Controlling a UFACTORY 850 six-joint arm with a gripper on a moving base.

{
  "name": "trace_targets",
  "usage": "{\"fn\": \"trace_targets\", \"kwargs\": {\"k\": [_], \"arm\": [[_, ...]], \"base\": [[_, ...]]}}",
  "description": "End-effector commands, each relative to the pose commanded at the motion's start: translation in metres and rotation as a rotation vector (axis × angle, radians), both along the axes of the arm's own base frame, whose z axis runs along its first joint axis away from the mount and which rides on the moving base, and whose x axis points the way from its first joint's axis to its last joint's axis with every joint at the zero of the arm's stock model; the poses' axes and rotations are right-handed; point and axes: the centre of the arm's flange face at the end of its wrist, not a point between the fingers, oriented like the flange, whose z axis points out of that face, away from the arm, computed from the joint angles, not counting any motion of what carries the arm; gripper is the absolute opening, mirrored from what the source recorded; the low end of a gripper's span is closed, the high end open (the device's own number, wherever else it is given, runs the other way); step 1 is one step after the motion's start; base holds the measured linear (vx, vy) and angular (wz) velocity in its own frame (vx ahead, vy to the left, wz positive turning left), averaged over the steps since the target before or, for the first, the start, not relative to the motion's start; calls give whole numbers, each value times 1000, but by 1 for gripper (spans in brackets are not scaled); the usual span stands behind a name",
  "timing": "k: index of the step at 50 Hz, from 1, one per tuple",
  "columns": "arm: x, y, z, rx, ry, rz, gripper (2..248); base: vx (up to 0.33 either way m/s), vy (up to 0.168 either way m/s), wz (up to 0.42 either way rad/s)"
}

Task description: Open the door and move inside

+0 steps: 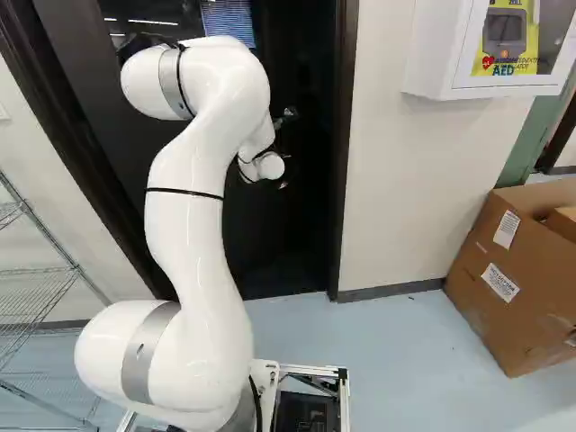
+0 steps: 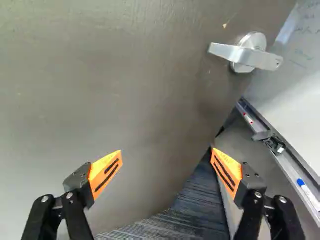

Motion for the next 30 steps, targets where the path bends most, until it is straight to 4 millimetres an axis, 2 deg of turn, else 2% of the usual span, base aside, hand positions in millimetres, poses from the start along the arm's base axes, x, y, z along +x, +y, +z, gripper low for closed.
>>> {"fn": "trace_targets", "kwargs": {"k": [30], "arm": [[-59, -17, 4, 68, 134, -177, 247]], "base": [[0, 0, 0]]}}
